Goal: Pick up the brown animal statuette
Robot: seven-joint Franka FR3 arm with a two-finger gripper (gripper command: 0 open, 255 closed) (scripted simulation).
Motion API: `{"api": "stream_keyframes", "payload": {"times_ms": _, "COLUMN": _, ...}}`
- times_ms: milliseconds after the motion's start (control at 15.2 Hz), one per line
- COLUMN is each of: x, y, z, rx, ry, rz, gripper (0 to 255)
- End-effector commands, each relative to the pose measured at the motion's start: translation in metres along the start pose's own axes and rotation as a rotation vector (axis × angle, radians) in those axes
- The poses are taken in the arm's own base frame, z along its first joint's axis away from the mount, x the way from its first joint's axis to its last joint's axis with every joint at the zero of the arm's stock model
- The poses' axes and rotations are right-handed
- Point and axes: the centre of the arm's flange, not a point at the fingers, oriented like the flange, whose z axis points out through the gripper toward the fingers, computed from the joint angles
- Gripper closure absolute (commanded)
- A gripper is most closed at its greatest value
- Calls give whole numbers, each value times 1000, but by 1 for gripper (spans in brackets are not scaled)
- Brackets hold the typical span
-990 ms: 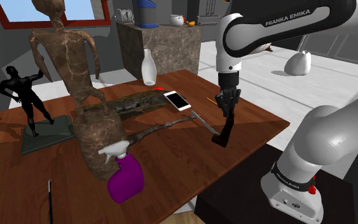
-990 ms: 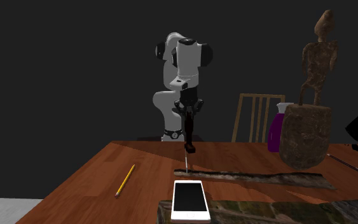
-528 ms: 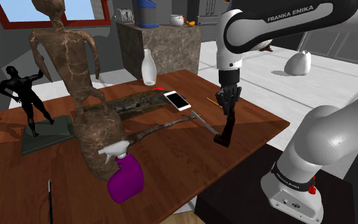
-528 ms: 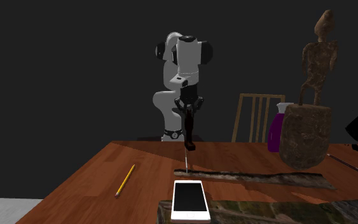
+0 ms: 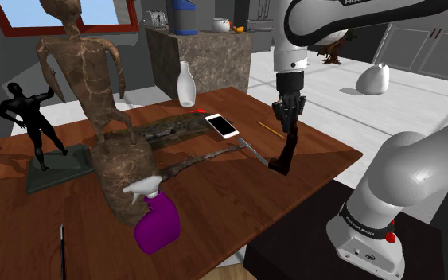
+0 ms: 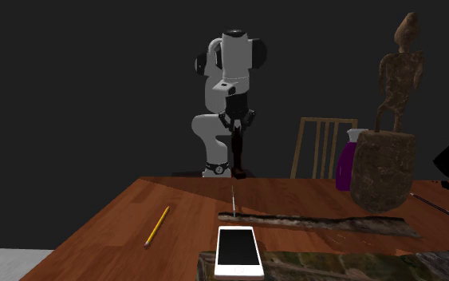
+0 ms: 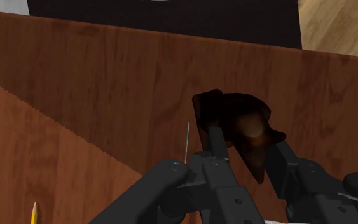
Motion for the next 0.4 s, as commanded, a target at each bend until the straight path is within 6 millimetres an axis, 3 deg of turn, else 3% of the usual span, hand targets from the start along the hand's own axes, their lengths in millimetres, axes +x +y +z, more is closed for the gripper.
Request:
{"api": "stream_keyframes", "payload": {"times_ms": 0, "x": -3, "y": -1, "z": -10, "rx": 0, "ry": 0, "rz": 0, "gripper": 255}}
{"api": "stream_keyframes", "payload": {"times_ms": 330, "x": -8, "y": -2, "z": -26, "rx": 0, "ry": 0, "rz": 0, "gripper": 255}}
